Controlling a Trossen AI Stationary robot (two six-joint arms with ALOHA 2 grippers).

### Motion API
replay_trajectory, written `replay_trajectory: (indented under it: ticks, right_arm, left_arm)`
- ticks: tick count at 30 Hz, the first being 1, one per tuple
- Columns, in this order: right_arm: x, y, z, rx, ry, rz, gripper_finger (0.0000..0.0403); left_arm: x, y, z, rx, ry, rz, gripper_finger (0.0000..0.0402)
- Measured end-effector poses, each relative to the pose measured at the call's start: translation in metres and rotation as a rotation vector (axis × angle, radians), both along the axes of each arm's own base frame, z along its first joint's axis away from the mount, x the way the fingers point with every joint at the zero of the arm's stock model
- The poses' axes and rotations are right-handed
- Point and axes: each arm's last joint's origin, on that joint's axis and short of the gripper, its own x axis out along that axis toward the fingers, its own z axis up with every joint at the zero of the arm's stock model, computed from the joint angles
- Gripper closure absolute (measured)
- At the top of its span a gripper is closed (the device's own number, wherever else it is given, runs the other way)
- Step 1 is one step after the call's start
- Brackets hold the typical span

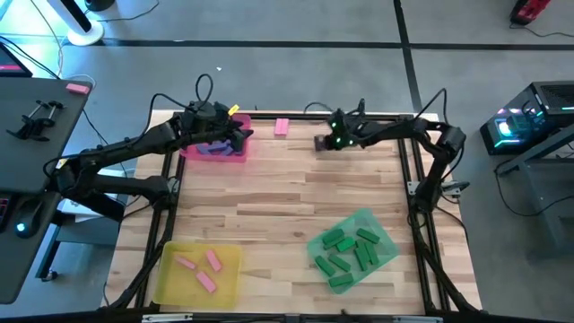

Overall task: Sort blocks
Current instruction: Put the pink block into the yellow bin

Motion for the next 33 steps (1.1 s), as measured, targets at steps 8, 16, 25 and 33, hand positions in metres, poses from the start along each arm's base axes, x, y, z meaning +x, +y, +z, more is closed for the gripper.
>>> replay_trajectory:
  ticks: [8,16,25,33]
  right_arm:
    - [0.041,0.082,0.0,0.047,-0.032,0.321,0.0403]
    - [0.063,0.144,0.002,0.104,-0.148,0.046,0.0403]
    - [0.087,0.15,-0.013,0.239,-0.497,-0.463,0.0403]
    - [0.104,0.165,-0.005,0.219,-0.685,-0.23,0.0403]
  left_arm:
    - [0.002,-0.004,0.0,0.01,0.006,-0.095,0.0135]
    - [0.012,-0.023,0.0,-0.103,-0.049,-0.214,0.0135]
    - [0.03,-0.073,0.004,-0.261,-0.134,-0.34,0.0135]
    - [0.039,-0.119,0.011,-0.298,-0.252,-0.265,0.0135]
